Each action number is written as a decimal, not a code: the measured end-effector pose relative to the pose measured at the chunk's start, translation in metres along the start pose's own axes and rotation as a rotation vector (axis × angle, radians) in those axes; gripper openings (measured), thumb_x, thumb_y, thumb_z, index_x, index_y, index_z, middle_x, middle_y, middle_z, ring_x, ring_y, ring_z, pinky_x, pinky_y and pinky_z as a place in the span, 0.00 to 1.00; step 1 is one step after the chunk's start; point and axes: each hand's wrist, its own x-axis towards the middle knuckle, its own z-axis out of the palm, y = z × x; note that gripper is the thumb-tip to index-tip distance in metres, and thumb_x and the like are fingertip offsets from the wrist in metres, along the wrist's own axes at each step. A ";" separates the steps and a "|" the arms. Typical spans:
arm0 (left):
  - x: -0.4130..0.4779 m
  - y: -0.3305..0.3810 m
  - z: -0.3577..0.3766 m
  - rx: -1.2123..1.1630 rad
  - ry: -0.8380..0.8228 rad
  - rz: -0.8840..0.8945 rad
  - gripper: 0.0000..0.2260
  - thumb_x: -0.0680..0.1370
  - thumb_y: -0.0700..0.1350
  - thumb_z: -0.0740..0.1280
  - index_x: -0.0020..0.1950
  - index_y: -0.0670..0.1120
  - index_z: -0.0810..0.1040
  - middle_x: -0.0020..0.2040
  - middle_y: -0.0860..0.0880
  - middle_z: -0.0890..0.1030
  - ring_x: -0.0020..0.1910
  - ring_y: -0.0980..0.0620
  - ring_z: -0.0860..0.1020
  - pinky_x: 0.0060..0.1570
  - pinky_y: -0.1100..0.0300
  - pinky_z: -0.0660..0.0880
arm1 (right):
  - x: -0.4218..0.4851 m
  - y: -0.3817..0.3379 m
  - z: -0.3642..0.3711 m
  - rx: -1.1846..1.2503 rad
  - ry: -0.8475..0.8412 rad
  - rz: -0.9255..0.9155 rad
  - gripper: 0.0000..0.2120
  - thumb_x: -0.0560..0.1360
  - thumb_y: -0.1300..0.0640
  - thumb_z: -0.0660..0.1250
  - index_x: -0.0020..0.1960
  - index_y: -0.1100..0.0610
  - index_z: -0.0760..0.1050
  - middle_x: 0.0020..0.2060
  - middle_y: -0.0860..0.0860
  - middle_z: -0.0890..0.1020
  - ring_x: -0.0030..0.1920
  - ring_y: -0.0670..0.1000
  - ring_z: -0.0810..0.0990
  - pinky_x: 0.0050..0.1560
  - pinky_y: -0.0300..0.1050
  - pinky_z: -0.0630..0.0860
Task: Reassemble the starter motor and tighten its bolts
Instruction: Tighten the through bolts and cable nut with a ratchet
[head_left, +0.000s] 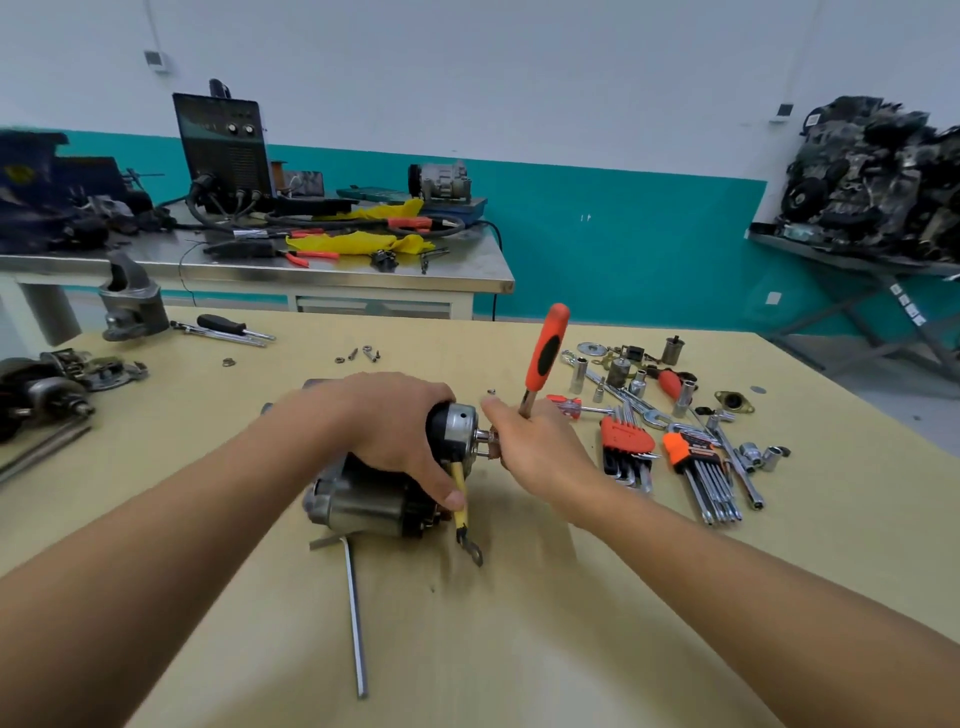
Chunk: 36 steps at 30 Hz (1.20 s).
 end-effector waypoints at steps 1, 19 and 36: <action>0.004 -0.003 -0.010 -0.018 -0.055 -0.003 0.39 0.58 0.71 0.77 0.64 0.58 0.71 0.54 0.56 0.78 0.53 0.51 0.76 0.57 0.50 0.73 | -0.001 0.004 0.001 0.059 0.024 -0.022 0.22 0.81 0.43 0.59 0.31 0.52 0.67 0.24 0.45 0.71 0.30 0.50 0.73 0.37 0.49 0.67; 0.038 -0.027 -0.042 0.027 -0.137 0.046 0.26 0.62 0.55 0.81 0.56 0.53 0.74 0.51 0.51 0.81 0.49 0.51 0.80 0.49 0.55 0.80 | 0.016 0.038 -0.014 0.442 0.234 -0.107 0.25 0.82 0.45 0.61 0.36 0.63 0.77 0.29 0.49 0.77 0.32 0.43 0.75 0.40 0.46 0.73; 0.001 -0.009 0.019 0.464 0.606 0.159 0.31 0.69 0.72 0.63 0.64 0.53 0.68 0.52 0.51 0.77 0.47 0.50 0.71 0.51 0.54 0.73 | 0.017 0.039 -0.023 0.507 0.308 -0.005 0.24 0.82 0.45 0.62 0.29 0.52 0.76 0.27 0.48 0.78 0.34 0.50 0.75 0.40 0.48 0.70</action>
